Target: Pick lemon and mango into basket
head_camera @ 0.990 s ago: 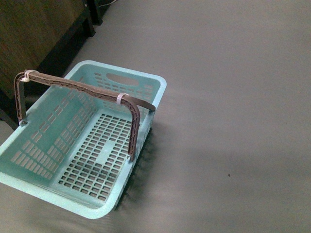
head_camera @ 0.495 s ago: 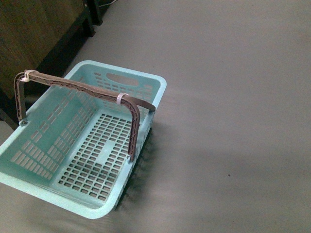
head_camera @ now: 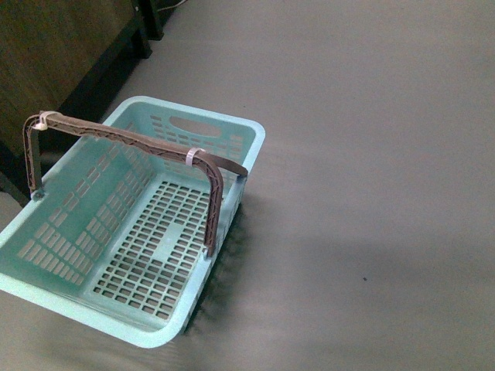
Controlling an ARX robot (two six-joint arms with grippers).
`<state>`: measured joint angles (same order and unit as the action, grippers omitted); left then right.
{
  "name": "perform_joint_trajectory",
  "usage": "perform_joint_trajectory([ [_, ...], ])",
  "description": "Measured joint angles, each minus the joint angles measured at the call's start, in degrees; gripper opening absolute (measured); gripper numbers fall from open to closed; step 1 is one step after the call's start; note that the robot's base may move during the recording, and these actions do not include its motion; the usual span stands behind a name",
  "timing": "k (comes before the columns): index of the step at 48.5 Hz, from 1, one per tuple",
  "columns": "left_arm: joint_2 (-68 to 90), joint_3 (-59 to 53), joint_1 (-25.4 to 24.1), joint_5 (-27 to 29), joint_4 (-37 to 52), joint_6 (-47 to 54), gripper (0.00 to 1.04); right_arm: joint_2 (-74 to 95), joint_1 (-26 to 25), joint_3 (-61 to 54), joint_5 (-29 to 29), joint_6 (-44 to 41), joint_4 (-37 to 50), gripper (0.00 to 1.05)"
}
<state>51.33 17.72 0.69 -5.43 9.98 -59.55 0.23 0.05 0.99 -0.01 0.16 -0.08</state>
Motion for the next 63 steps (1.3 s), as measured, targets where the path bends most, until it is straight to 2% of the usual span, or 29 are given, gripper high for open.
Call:
perform_joint_trajectory([
  [5,16.92,3.61,1.97,2.67,8.79,-9.07,0.98,0.0,0.0,0.0,0.0,0.0,0.0,0.96],
  [11,30.38,8.15,4.31,4.87,12.04,-13.53,0.98,0.0,0.0,0.0,0.0,0.0,0.0,0.96],
  [32,59.01,28.79,9.57,8.15,10.51,-17.27,0.98,0.0,0.0,0.0,0.0,0.0,0.0,0.96],
  [48,69.53,40.61,11.67,9.79,7.04,-17.2,0.97,0.0,0.0,0.0,0.0,0.0,0.0,0.96],
  [63,74.51,47.41,12.07,10.27,3.23,-16.57,0.56,0.0,0.0,0.0,0.0,0.0,0.0,0.96],
])
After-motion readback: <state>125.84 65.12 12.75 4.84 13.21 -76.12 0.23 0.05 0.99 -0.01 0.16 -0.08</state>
